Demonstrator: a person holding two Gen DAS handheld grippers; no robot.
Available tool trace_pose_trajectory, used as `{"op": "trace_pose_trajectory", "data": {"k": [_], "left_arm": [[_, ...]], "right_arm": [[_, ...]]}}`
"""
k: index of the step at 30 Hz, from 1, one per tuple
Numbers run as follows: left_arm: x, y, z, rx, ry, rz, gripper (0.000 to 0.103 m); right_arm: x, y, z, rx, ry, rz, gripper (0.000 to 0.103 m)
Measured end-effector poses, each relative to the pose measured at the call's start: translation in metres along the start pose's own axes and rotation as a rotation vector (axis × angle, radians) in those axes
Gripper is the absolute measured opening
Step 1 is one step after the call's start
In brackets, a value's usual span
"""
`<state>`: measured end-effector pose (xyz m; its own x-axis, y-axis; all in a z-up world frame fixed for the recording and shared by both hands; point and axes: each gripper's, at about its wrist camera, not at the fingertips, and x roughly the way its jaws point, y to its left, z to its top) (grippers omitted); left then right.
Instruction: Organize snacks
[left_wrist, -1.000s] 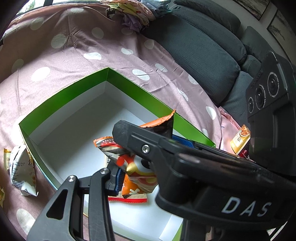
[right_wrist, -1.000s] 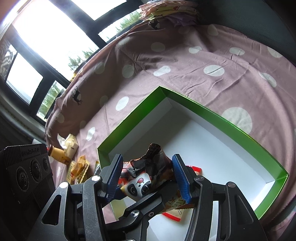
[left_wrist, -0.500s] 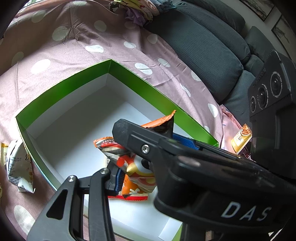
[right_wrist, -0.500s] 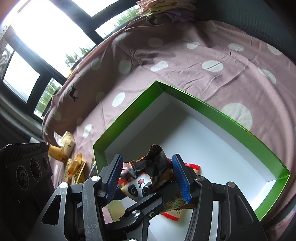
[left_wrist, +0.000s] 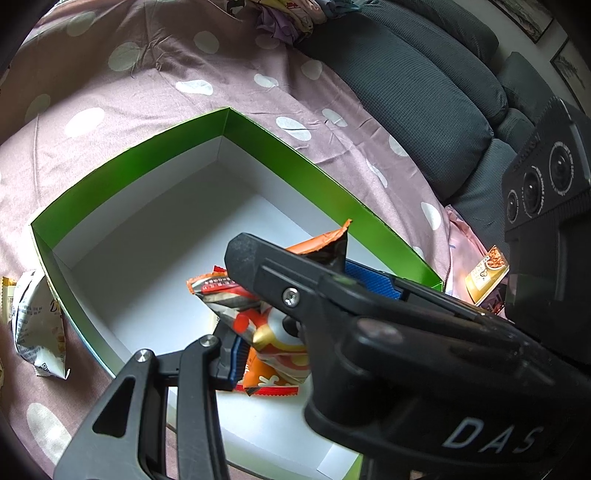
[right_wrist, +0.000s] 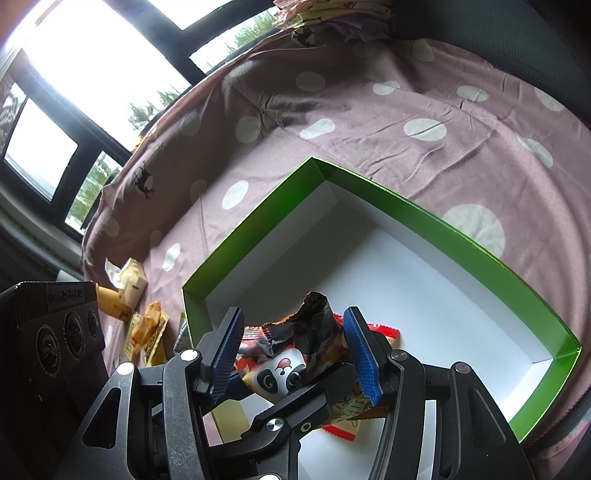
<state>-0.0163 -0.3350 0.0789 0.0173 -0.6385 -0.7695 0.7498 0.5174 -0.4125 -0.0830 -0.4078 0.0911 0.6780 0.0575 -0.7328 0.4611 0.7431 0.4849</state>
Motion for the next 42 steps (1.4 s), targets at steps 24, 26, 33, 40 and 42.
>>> {"op": "trace_pose_trajectory", "data": {"k": [24, 26, 33, 40, 42], "left_arm": [[0.013, 0.004, 0.003, -0.049, 0.073, 0.031, 0.040], [0.011, 0.004, 0.003, -0.049, 0.071, 0.037, 0.041], [-0.001, 0.003, 0.001, -0.047, 0.031, 0.044, 0.051], [-0.027, 0.016, -0.009, -0.075, -0.015, 0.078, 0.065], [-0.039, 0.020, -0.013, -0.087, -0.045, 0.079, 0.068]], "right_arm": [[0.006, -0.003, 0.001, 0.008, 0.021, -0.036, 0.058], [0.006, -0.003, 0.001, 0.009, 0.022, -0.039, 0.058], [0.001, -0.004, 0.002, 0.014, -0.007, -0.036, 0.058], [-0.008, 0.006, 0.002, 0.001, -0.048, 0.001, 0.058], [-0.009, 0.011, 0.001, -0.010, -0.052, 0.002, 0.058]]}}
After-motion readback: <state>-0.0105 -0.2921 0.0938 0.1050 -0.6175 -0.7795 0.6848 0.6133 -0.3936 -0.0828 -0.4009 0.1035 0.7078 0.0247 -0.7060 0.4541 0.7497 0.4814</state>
